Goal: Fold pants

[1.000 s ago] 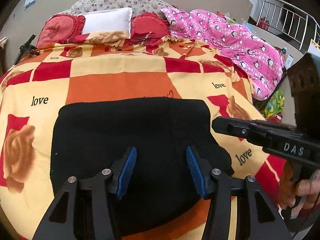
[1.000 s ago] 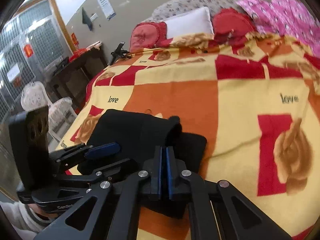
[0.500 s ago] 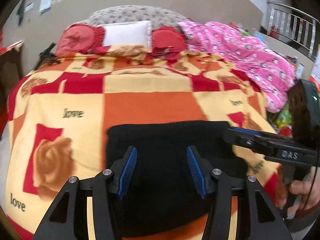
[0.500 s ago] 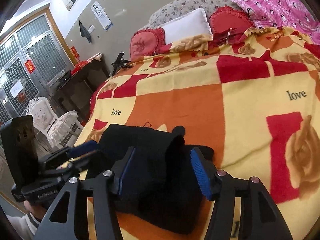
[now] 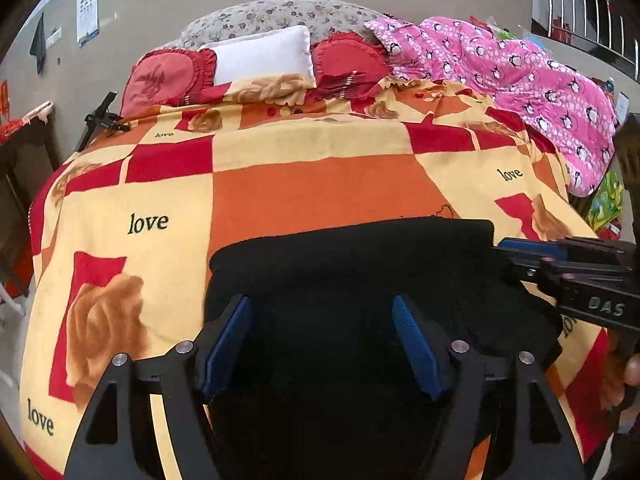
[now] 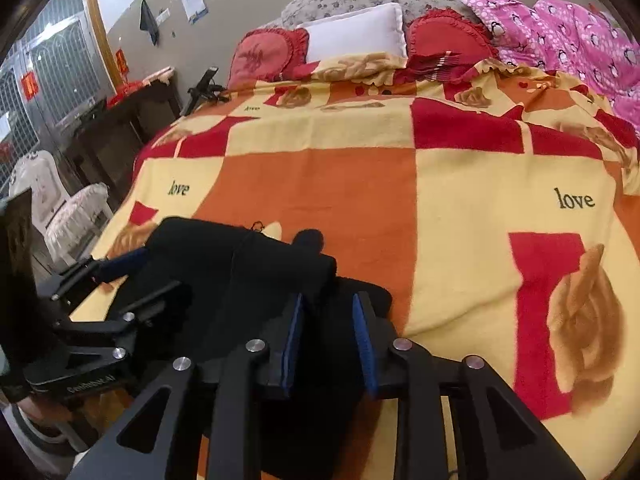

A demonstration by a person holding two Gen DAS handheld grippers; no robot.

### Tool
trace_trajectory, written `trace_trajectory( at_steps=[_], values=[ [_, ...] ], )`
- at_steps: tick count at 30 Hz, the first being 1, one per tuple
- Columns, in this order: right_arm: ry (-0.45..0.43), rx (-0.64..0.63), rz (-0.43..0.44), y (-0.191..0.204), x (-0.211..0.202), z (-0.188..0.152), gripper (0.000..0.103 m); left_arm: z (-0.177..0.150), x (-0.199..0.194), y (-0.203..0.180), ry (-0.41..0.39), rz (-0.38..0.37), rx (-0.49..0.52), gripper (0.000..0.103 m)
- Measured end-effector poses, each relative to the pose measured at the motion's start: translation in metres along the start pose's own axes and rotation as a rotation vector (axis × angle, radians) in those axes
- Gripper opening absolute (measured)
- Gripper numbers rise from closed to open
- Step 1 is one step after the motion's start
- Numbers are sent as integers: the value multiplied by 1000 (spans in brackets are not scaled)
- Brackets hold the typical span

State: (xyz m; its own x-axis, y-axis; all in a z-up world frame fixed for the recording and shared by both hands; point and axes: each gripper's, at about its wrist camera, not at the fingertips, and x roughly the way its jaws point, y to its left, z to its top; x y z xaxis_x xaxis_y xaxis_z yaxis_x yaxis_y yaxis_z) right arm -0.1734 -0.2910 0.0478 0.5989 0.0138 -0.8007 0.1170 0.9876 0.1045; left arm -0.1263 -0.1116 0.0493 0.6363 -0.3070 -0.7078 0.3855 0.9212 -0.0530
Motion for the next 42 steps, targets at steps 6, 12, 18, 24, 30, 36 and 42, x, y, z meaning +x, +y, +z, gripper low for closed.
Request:
trace_trajectory(
  at_steps=[6,12,18,24,30,36,42],
  values=[
    [-57,-11,69,14,-40,-5,48,-1,-25,20,-12,-55,-82,66],
    [-17,-121,22,46,-39,-20,47,-18,-28,19,6,-30,-77,66],
    [-8,-101,-2,42,-21,-44,47,-23,-29,8,-6,5,-34,68],
    [8,-80,58,38,-18,-44,64,-21,-26,12,-2,-9,-61,70],
    [-4,-67,83,37,-19,-46,73,-21,-24,15,-2,-15,-65,72],
    [-42,15,148,28,-24,-45,78,-20,-24,15,-1,-19,-66,73],
    [-63,10,101,29,-29,-35,87,-13,-35,22,-19,-20,-83,71]
  ],
)
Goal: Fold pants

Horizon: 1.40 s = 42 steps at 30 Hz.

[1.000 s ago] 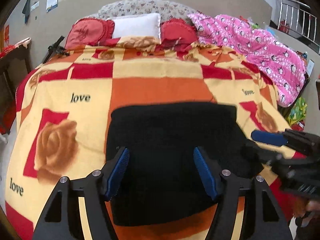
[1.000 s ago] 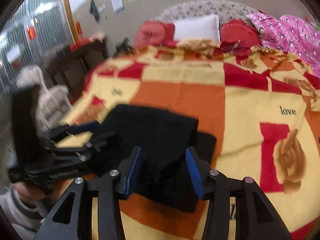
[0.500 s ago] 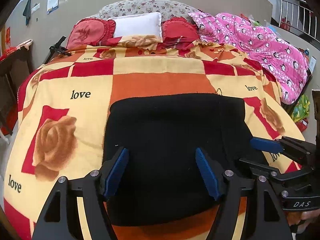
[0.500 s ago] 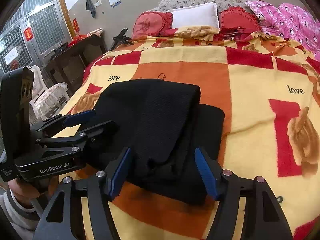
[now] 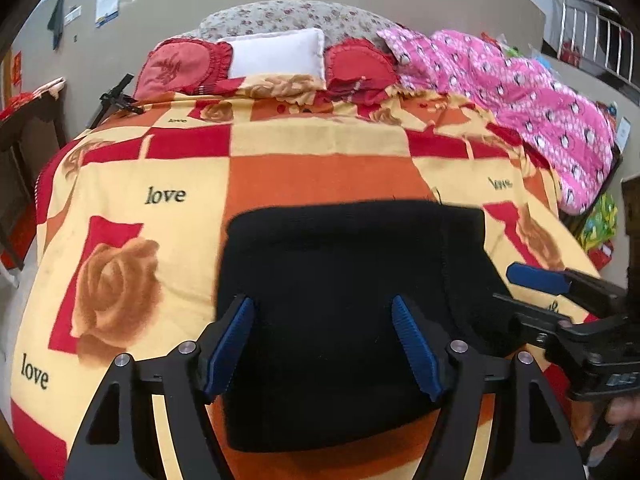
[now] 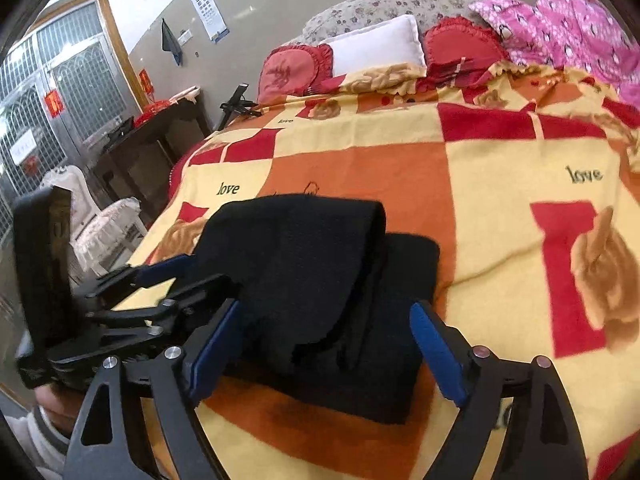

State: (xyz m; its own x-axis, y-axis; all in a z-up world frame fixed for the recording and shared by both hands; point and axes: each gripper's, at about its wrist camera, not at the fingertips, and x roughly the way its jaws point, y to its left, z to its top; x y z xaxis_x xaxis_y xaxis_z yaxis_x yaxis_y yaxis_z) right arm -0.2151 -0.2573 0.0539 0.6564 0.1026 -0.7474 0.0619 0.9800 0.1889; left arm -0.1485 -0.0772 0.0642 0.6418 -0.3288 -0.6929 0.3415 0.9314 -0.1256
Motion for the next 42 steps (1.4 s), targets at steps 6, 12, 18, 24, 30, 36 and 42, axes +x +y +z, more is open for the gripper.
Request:
trace_trajectory(
  at_steps=[6,12,18,24,30,36,42],
  values=[
    [-6,39,-26,-12,16,13,87,0,0,19,6,14,-61,71],
    [-16,8,-40,-6,22,20,87,3,12,19,21,-3,-78,71],
    [-2,-14,-36,0,29,25,87,4,18,14,14,11,-66,71],
    [7,-35,-49,3,33,28,87,4,19,17,16,5,-73,71],
    [9,-52,-41,5,34,28,86,4,21,17,15,13,-69,72],
    [25,-77,-37,7,38,28,58,4,23,16,15,16,-65,72],
    [5,-108,-5,11,33,24,32,5,24,13,11,22,-45,74]
  ],
)
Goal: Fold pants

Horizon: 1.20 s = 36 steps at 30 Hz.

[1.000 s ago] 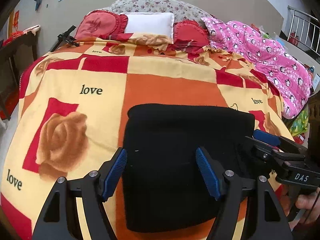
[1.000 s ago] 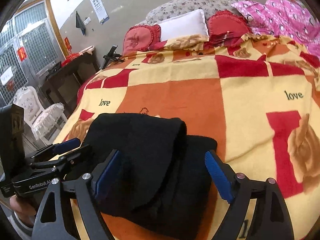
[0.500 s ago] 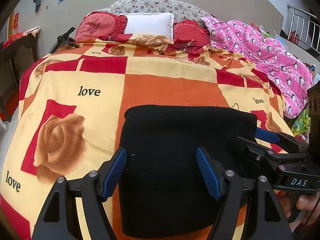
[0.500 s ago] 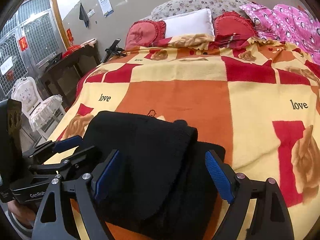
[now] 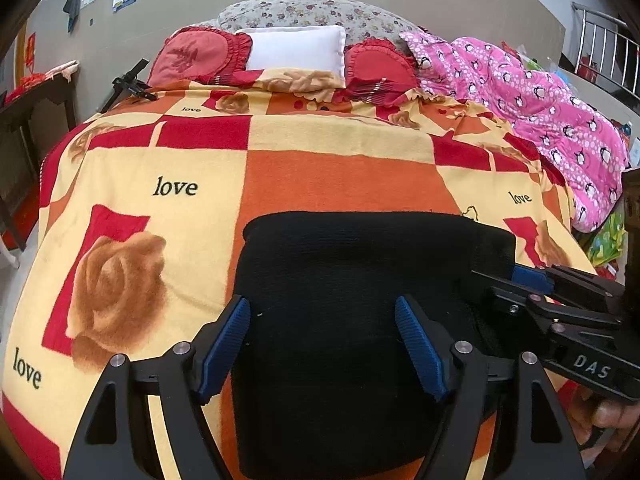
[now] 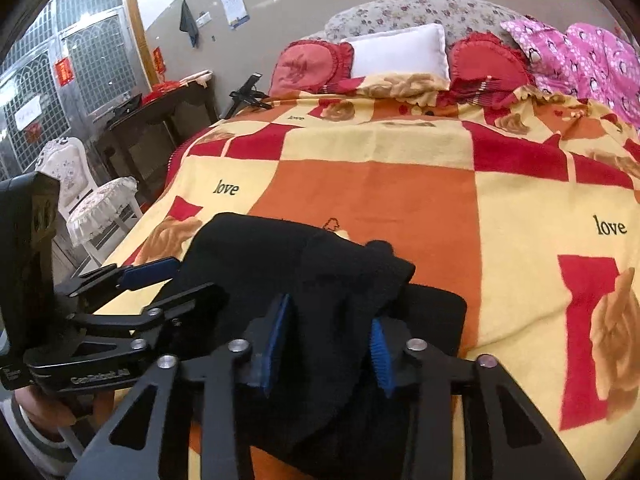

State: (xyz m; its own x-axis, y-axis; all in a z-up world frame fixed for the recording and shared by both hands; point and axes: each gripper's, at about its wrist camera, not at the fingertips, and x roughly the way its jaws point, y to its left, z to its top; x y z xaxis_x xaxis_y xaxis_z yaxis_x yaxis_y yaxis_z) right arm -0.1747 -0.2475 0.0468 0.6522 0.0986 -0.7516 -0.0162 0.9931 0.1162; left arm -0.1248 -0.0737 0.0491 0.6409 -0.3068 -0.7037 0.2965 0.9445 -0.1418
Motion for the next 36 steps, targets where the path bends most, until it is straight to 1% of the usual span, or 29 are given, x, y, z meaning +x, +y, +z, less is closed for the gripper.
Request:
trace_trajectory(
  at_steps=[1,4,6,7,10,11,13,15,16,18,19,20,21,22,26,28,29,31,34,36],
  values=[
    [-7,7,20,0,-3,0,27,0,0,0,-1,-3,1,74],
    [-28,19,56,-1,-8,-1,20,2,-5,3,-23,-43,-34,68],
    [-36,25,66,-2,-10,-1,18,3,-5,0,-22,-93,-49,68],
    [-38,25,67,-1,-10,-1,17,3,-2,-5,-12,-98,-30,68],
    [-57,23,73,1,-15,-1,14,1,5,-16,-13,-55,33,68],
    [-62,21,80,2,-18,0,14,1,6,-18,-16,-58,36,68],
    [-68,21,88,3,-22,0,12,3,6,-19,-27,-80,25,68],
    [-75,39,119,1,-27,1,11,5,7,-19,-24,-107,19,68],
    [-78,43,125,0,-29,1,11,7,7,-19,-22,-124,20,66],
    [-83,34,121,1,-35,2,11,11,6,-25,-16,-167,37,46],
    [-85,35,127,1,-37,2,10,14,7,-33,7,-202,60,31],
    [-87,33,123,1,-40,2,10,16,6,-39,10,-193,81,29],
    [-88,29,114,1,-42,3,10,18,5,-45,0,-179,100,29],
    [-93,30,109,-1,-46,3,10,20,5,-47,-3,-185,104,29],
    [-125,55,91,-15,-65,4,10,32,6,-57,6,-266,93,29],
    [-141,60,80,-21,-75,4,9,35,6,-63,0,-270,113,29],
    [-139,65,64,-25,-76,4,9,34,11,-66,9,-268,120,31],
    [-105,80,48,-32,-69,1,9,29,25,-63,45,-250,114,33],
    [-52,97,30,-41,-46,-8,10,23,45,-54,80,-237,88,34],
    [-27,113,24,-46,-32,-13,18,27,42,-52,77,-239,89,34]
  ],
)
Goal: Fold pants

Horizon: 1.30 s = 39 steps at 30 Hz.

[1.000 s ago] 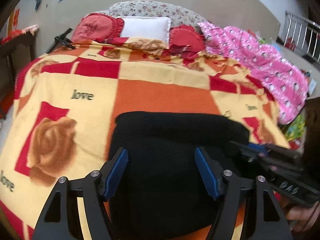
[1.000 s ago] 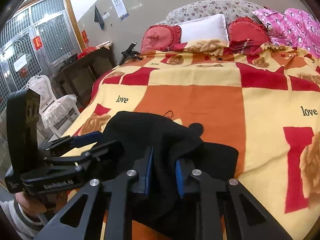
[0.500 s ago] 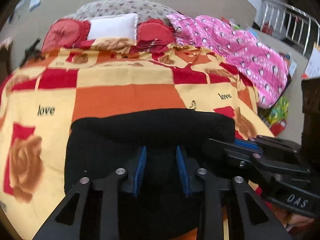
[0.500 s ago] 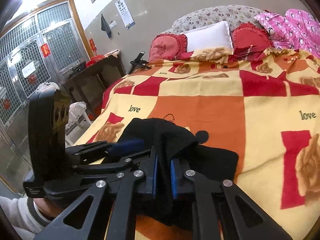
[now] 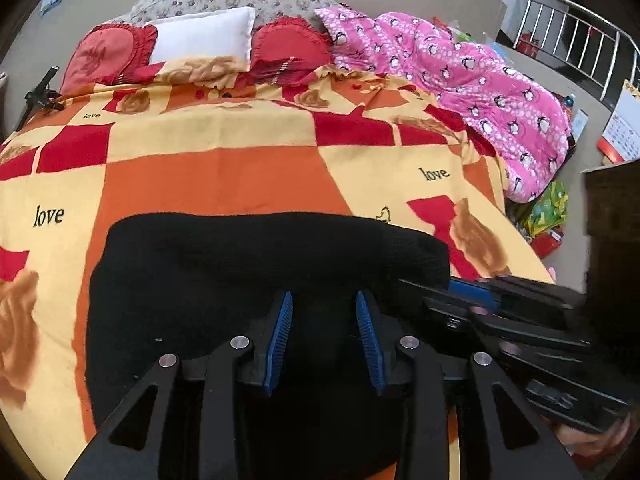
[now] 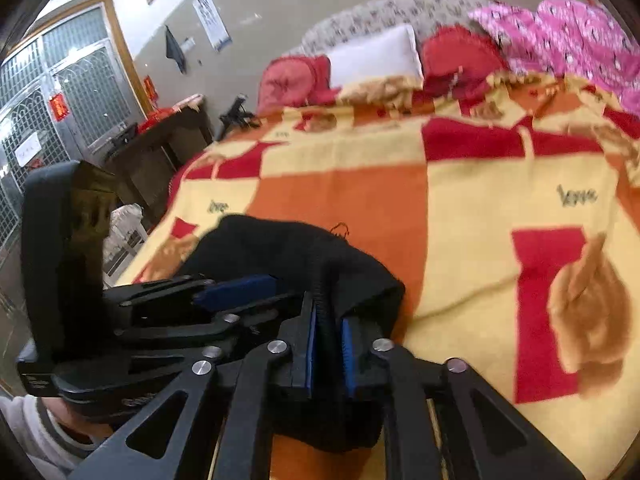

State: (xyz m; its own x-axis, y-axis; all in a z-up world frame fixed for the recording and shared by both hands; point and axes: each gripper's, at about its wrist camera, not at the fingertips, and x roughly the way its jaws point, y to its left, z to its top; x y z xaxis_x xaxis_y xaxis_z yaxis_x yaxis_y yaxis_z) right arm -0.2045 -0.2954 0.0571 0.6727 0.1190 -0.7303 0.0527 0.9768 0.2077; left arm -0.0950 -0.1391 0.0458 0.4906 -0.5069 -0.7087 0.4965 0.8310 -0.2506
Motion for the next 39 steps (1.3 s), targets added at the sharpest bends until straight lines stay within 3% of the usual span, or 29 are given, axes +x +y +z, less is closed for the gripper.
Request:
trace_trajectory(
  at_steps=[4,7,10,16,22,27,29,31,35,39],
  values=[
    [1,55,-44,-15,-4,1,44,4,-24,1,-36,64,28,40],
    [-65,72,-85,-20,-29,7,44,3,-43,2,-94,119,24,51],
    [-116,30,-58,-8,-44,15,41,5,-50,14,-127,188,3,53],
    [-11,-60,-39,19,0,21,40,3,-27,25,-67,285,-42,53],
    [42,-48,-79,9,39,23,39,11,-10,33,-49,262,-98,59],
    [60,-69,-96,18,24,22,41,12,-13,35,-43,246,-105,59],
    [49,-98,-95,25,8,17,45,6,-19,35,-42,236,-105,59],
    [49,-129,-110,32,-3,6,63,-3,-26,34,-39,235,-97,59],
    [102,-153,-131,31,4,-24,69,-14,-30,36,-35,215,-116,60],
    [79,2,-26,9,-6,-22,72,-18,-41,46,-27,181,-157,67]
  ],
)
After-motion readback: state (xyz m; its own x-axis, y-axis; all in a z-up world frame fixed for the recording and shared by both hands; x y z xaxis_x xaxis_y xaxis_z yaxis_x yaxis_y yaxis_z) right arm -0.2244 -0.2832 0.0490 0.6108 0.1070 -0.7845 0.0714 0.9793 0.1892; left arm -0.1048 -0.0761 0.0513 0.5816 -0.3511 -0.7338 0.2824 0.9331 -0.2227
